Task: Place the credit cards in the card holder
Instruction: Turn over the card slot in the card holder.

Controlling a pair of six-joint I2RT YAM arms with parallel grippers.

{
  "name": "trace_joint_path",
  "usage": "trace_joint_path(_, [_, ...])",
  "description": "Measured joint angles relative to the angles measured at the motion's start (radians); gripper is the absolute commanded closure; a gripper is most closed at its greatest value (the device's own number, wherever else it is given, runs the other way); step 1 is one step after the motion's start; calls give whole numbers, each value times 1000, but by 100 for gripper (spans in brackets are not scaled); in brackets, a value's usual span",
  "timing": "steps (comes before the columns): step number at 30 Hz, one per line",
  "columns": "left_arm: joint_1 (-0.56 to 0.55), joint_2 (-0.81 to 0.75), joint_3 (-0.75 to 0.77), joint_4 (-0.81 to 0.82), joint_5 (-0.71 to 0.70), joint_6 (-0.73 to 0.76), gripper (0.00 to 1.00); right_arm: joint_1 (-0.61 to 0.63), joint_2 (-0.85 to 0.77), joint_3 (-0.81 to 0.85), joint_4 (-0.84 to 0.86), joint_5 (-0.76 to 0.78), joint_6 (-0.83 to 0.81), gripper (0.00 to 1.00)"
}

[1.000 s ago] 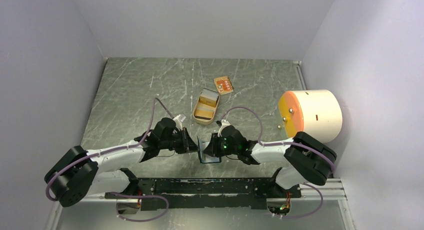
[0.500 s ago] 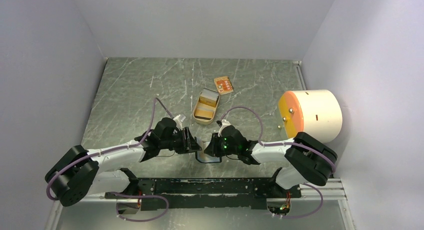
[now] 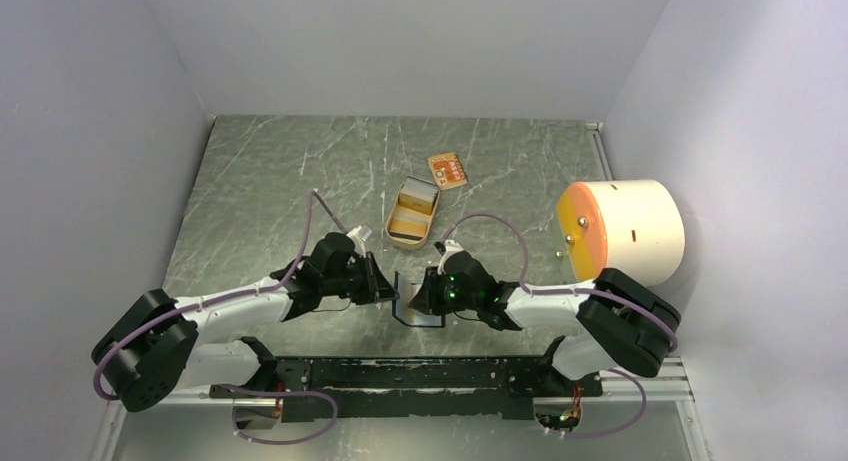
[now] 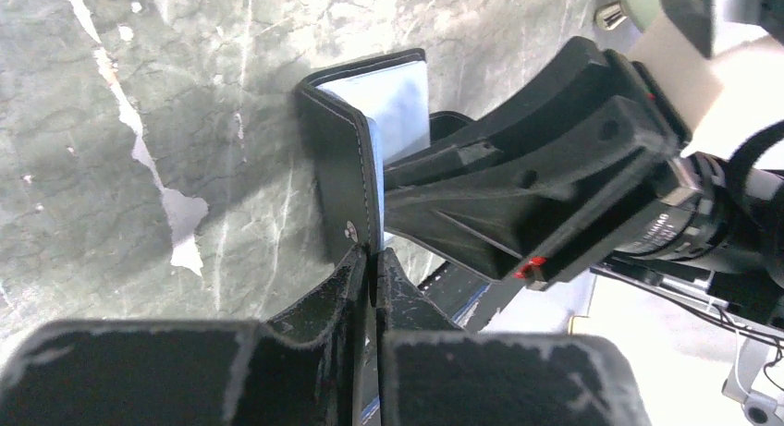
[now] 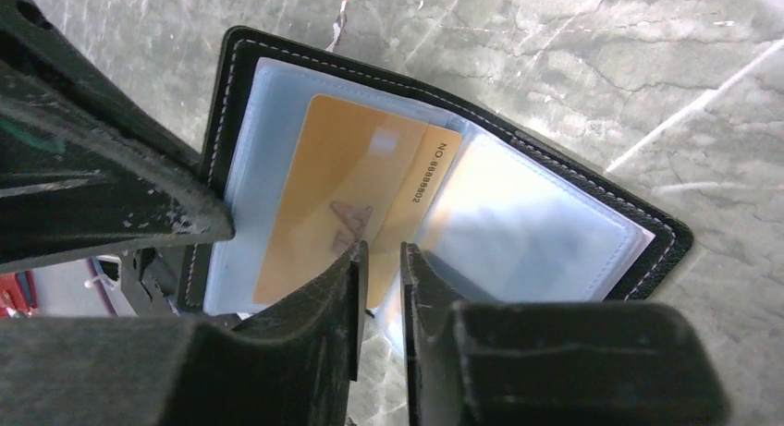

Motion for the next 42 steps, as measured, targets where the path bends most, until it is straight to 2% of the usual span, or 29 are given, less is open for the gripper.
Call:
trace_joint_path(10, [0, -9, 31, -131, -31, 38, 91, 0, -142, 60, -184, 61, -29, 72])
trace_joint_path(17, [0, -104, 31, -214, -32, 45, 91, 1, -68, 83, -190, 72, -49, 75])
trace_joint_path(23, [0, -135, 20, -186, -19, 44, 91, 16, 39, 98, -108, 51, -42, 76])
trace_joint_path(35, [0, -37, -2, -74, 18, 40, 88, 27, 62, 94, -59, 44, -36, 77])
trace_joint_path(39, [0, -24, 6, -83, 14, 41, 87, 27, 61, 90, -55, 47, -33, 74])
trace_joint_path(42, [0, -23, 11, -94, 6, 41, 87, 27, 43, 86, -68, 59, -33, 68])
